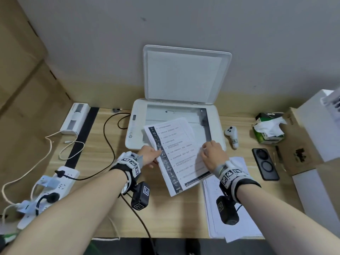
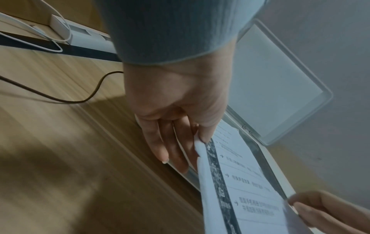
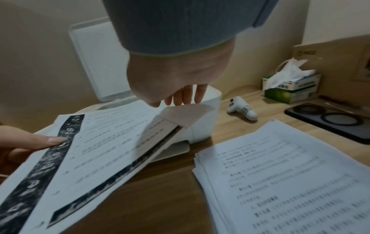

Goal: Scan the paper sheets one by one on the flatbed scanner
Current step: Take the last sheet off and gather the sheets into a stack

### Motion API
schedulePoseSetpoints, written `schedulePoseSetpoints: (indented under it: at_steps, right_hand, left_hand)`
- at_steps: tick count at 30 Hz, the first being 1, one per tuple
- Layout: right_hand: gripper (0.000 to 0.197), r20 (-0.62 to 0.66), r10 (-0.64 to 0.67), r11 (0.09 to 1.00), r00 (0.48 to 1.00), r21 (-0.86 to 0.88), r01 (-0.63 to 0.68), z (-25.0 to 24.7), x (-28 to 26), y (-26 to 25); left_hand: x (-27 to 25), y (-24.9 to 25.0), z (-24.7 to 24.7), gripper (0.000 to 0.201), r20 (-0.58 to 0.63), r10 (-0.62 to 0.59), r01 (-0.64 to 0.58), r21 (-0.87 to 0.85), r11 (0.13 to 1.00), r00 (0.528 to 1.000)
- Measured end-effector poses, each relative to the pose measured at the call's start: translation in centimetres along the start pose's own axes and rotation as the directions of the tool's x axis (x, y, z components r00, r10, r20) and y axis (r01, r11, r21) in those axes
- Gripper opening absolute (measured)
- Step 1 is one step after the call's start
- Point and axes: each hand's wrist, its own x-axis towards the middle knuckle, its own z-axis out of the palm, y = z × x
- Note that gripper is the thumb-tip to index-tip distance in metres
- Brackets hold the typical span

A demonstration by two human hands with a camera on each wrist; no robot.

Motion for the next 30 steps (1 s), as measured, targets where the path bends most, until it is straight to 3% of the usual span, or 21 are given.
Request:
schedulePoseSetpoints:
  at_steps: [3,6,9,12,15,22,27,30]
  right_hand:
    - [0.017,-0.048,0.149,0.977,0.988,0.160,-0.140,0.2,-0.8,3.1]
    - [0.022,0.025,0.264,0.905,0.964,0.339,-0.256,1.1,-2.6,7.6]
    - [0.026,0.131,0.269,0.889,0.954,0.348,-0.298,2.0,-4.9,12.0]
    - [0.017,0.144,0.259,0.892,0.955,0.343,-0.293,2.9,-7.0,14.4]
    - [0.021,0.183,0.289,0.876,0.940,0.346,-0.337,4.3,-9.3,18.5]
    - [0.024,0.242,0.296,0.869,0.924,0.333,-0.366,6.5,-11.2,23.3]
    - [0.024,0.229,0.322,0.864,0.919,0.324,-0.384,7.4,-10.9,23.8]
    - [0.022,0.136,0.347,0.877,0.928,0.305,-0.372,7.7,-10.7,23.9]
  left_hand:
    - [-0.4,0.7,2.0,0.041,0.002,-0.014,0.014,0.009,1.000,1.000]
    - [-1.3,2.0,6.1,0.037,0.028,-0.031,0.030,0.015,0.999,0.999]
    - [-2.0,3.6,11.1,0.036,0.056,-0.051,0.048,0.045,0.998,0.997]
    - [-2.2,3.4,14.9,0.039,0.079,-0.069,0.063,0.081,0.995,0.994]
    - [-2.0,2.9,19.6,0.039,0.126,-0.106,0.086,0.151,0.985,0.986]
    - [-2.2,1.7,25.0,0.034,0.127,-0.197,0.176,0.157,0.972,0.972]
    - [-2.3,0.8,26.8,0.010,-0.009,-0.206,0.202,0.246,0.948,0.979]
    - [-2.3,0.9,26.9,0.041,-0.164,-0.188,0.230,0.298,0.926,0.968]
